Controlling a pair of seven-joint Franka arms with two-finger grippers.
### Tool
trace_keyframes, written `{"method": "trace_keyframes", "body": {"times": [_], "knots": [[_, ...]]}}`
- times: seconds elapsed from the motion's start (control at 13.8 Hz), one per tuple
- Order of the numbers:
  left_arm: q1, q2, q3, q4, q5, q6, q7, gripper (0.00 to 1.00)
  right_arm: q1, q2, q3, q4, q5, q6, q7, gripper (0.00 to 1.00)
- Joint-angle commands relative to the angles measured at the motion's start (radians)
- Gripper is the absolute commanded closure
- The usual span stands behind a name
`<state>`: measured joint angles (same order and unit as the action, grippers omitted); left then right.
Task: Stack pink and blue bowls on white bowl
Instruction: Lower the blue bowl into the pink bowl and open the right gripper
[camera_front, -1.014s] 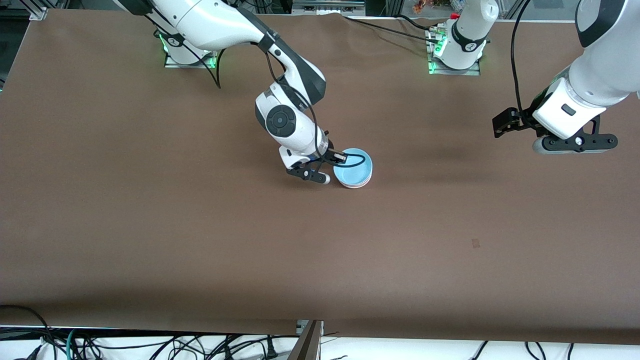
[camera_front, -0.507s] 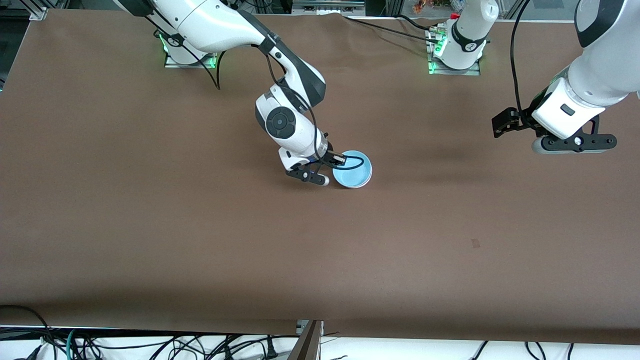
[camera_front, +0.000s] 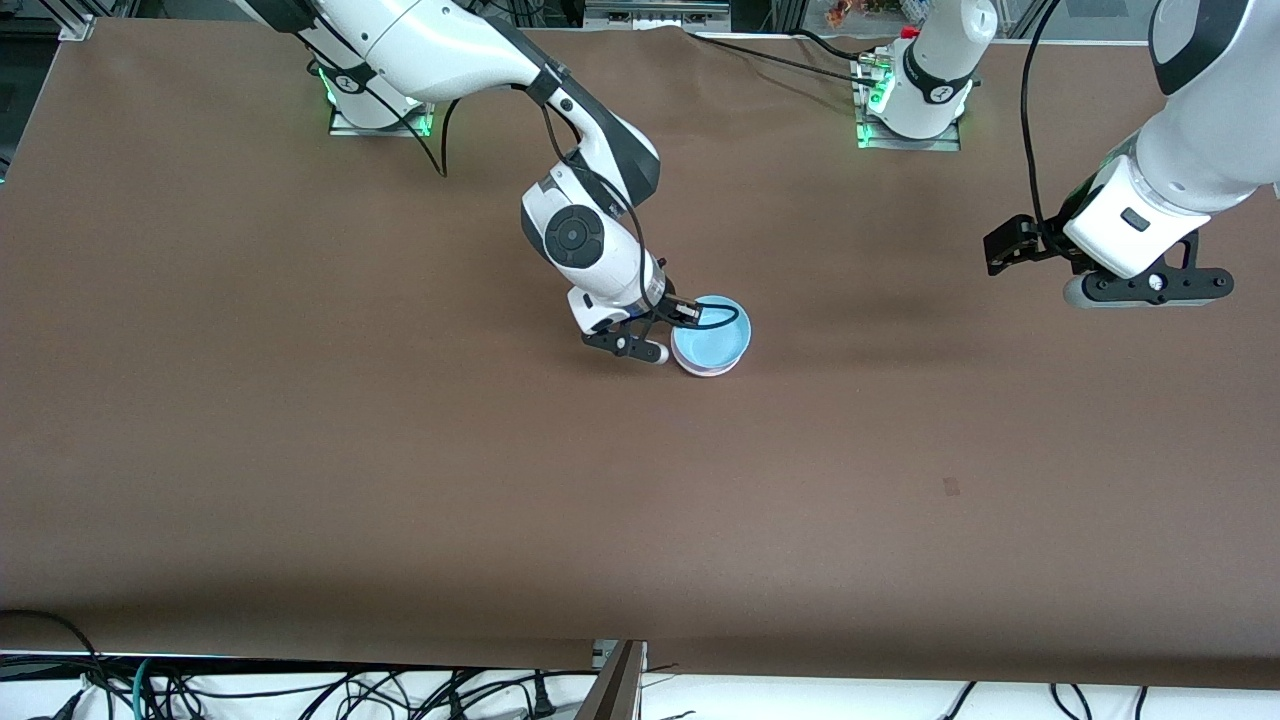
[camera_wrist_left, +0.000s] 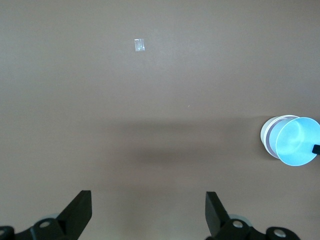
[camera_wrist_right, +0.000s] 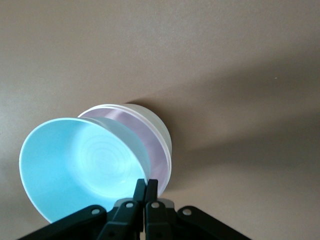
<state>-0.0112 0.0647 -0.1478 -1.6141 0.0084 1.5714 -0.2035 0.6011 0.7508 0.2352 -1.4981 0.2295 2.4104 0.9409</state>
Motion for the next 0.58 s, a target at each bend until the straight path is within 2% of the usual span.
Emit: {"method": "trace_keyframes", "body": {"times": [0.0, 0.29, 0.36, 0.43, 0.51], "knots": [[-0.001, 0.014, 0.001, 0.029, -0.008, -0.019, 0.024, 0.00, 0.008, 0.007, -0.011, 0.006, -0.021, 0.013, 0.024, 1.00], [-0.003, 0.014, 0.001, 0.029, -0.010, -0.019, 0.024, 0.00, 0.006, 0.018, -0.014, 0.006, -0.021, 0.015, 0.024, 1.00], [-0.003, 0.014, 0.001, 0.029, -0.010, -0.021, 0.024, 0.00, 0.006, 0.018, -0.013, 0.007, -0.013, 0.015, 0.027, 0.74], [-0.003, 0.014, 0.001, 0.029, -0.010, -0.019, 0.024, 0.00, 0.008, 0.016, -0.014, 0.007, -0.012, 0.015, 0.032, 0.01], [-0.003, 0.014, 0.001, 0.029, -0.010, -0.019, 0.024, 0.00, 0.008, 0.013, -0.014, 0.009, -0.018, 0.015, 0.077, 0.00]]}}
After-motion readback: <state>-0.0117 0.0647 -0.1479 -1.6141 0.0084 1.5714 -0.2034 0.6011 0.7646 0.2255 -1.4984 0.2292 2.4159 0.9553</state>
